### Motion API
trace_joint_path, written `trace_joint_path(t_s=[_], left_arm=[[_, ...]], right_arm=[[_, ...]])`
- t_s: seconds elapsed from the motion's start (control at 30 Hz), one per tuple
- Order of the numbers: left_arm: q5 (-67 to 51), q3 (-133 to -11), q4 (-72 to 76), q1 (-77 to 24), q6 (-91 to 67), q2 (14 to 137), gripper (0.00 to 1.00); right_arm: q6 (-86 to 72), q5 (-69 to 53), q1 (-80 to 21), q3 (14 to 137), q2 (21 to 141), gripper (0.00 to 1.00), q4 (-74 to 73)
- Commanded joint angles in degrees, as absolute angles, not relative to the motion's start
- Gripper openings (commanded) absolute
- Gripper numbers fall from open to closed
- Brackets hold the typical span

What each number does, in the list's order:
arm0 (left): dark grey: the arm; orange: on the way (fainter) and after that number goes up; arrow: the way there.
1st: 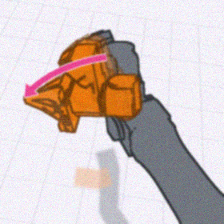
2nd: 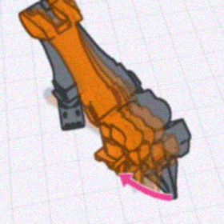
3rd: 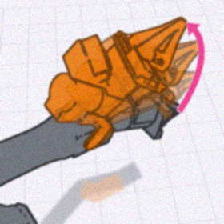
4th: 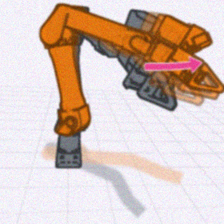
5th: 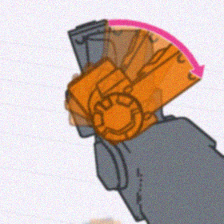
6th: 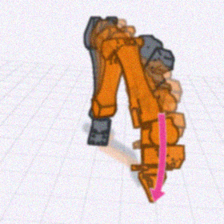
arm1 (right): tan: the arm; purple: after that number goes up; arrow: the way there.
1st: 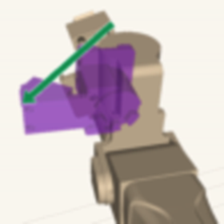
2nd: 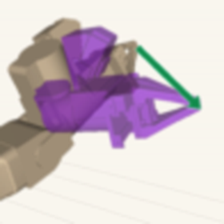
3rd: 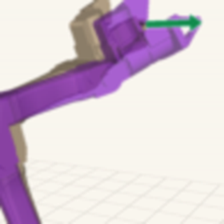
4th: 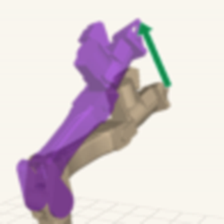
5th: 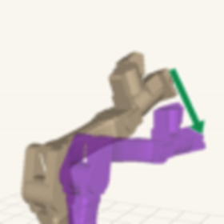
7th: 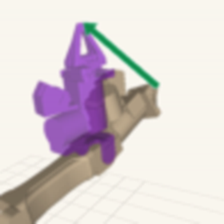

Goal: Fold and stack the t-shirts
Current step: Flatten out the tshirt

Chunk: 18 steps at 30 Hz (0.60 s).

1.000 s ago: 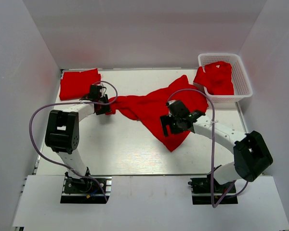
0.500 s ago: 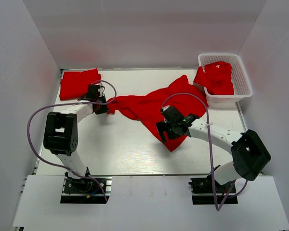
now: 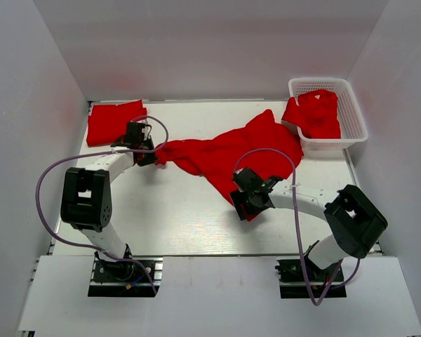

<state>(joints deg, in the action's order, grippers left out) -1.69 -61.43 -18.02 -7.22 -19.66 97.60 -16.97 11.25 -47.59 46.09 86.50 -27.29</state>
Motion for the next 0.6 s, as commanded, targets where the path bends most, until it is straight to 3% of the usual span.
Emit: trace_joint_path(t_s=[0.0,0.17,0.23,0.27,0.3,0.37,0.4,0.57], left_arm=[[-0.18,-61.52,-18.98,-6.86,-20.21,94.31,0.00],[-0.18,-61.52,-18.98,-6.86,-20.21,93.78,0.00],[-0.18,-61.52,-18.98,-6.86,-20.21,93.78,0.00],[-0.18,-61.52,-19.51,-6.86,-20.21,93.26,0.00],[-0.18,-61.52,-19.51,-6.86,-20.21,93.25,0.00],[-0.18,-61.52,-19.51,-6.86,-20.21,92.64,0.00],[-0.18,-61.52,-19.51,-6.86,-20.21,92.03,0.00],[-1.57,-63.97,-20.04,-6.86,-19.17,88.95,0.00]], right_arm=[[-17.84,11.42,-47.64,43.86,86.66,0.72,-23.30],[-16.70,11.16,-47.55,43.59,88.15,0.70,-21.71],[-16.61,11.68,-47.64,44.03,88.86,0.59,-21.97],[-16.87,11.95,-47.64,43.95,88.77,0.53,-21.54],[-17.48,12.39,-47.55,43.68,88.42,0.32,-22.32],[-18.01,13.79,-47.46,43.42,87.98,0.05,-23.02],[-19.06,15.89,-47.55,43.50,86.93,0.00,-23.72],[-20.83,22.39,-47.03,47.45,78.51,0.00,-26.28]])
